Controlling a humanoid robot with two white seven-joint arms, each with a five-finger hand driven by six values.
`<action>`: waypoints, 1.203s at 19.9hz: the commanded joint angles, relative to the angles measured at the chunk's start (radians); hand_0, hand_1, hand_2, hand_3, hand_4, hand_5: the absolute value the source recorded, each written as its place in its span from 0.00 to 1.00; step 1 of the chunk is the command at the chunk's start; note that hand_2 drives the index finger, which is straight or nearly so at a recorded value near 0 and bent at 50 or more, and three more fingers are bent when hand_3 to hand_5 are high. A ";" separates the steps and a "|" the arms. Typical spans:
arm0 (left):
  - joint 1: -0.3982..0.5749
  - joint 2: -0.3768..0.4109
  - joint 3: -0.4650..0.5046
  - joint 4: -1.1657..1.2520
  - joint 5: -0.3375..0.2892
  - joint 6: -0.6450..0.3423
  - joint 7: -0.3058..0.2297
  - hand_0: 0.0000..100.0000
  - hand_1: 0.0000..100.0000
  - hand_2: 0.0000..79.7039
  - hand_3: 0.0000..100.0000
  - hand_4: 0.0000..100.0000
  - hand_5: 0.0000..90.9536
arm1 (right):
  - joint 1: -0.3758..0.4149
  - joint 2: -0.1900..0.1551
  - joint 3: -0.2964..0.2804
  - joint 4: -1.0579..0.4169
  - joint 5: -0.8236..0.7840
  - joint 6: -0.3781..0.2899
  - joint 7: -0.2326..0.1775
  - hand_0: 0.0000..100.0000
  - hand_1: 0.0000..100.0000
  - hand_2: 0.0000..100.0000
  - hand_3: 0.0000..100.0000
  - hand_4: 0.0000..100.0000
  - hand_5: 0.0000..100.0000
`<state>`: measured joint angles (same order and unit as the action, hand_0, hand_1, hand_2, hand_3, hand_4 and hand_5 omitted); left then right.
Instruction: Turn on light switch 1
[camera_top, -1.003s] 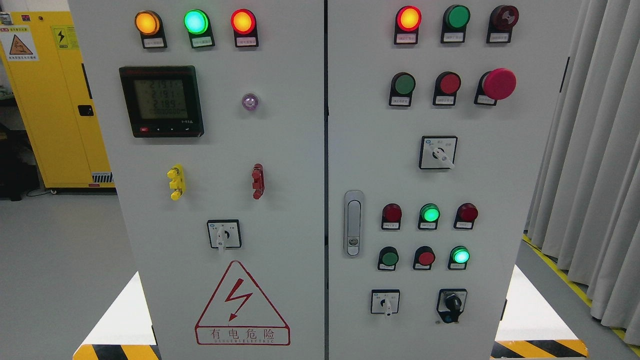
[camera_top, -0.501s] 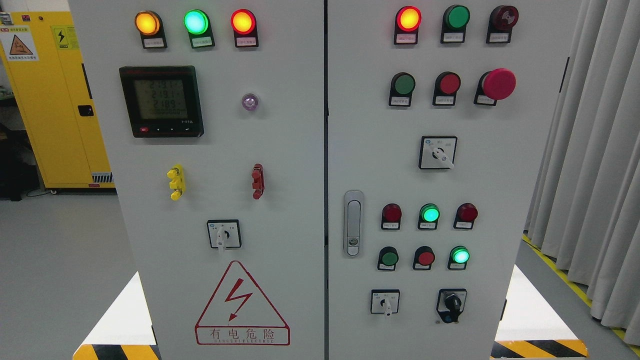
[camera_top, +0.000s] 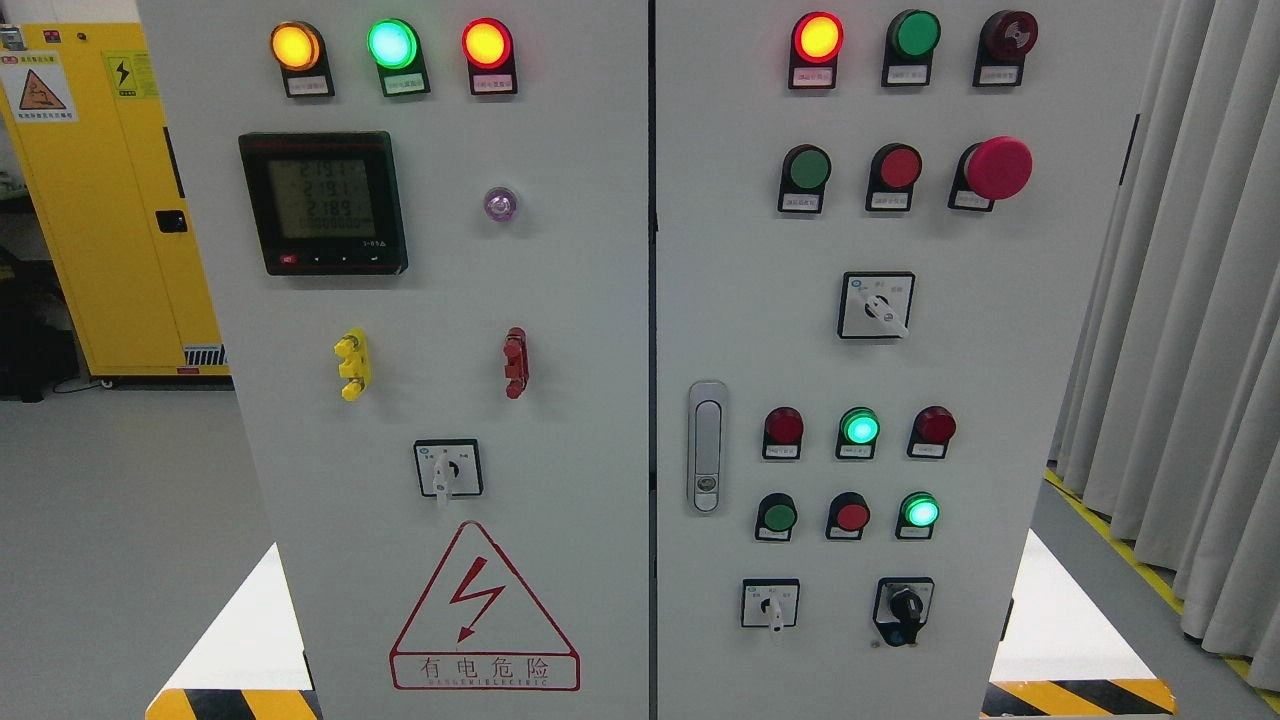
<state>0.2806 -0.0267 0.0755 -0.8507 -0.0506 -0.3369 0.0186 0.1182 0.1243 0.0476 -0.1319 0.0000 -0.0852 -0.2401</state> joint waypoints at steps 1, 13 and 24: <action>0.058 0.024 -0.005 -0.588 -0.002 -0.021 0.018 0.32 0.34 0.21 0.42 0.46 0.15 | 0.000 0.000 0.000 0.000 -0.029 0.001 0.001 0.00 0.50 0.04 0.00 0.00 0.00; 0.094 0.044 -0.006 -1.030 -0.003 -0.021 0.069 0.35 0.41 0.34 0.52 0.58 0.31 | 0.000 0.000 0.000 0.000 -0.029 0.001 0.001 0.00 0.50 0.04 0.00 0.00 0.00; 0.083 0.034 -0.033 -1.166 -0.003 -0.017 0.110 0.25 0.54 0.55 0.71 0.86 0.94 | 0.000 0.000 0.000 0.000 -0.029 0.001 -0.001 0.00 0.50 0.04 0.00 0.00 0.00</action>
<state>0.3709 -0.0030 0.0594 -1.7843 -0.0532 -0.3572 0.1263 0.1182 0.1243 0.0476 -0.1319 0.0000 -0.0852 -0.2401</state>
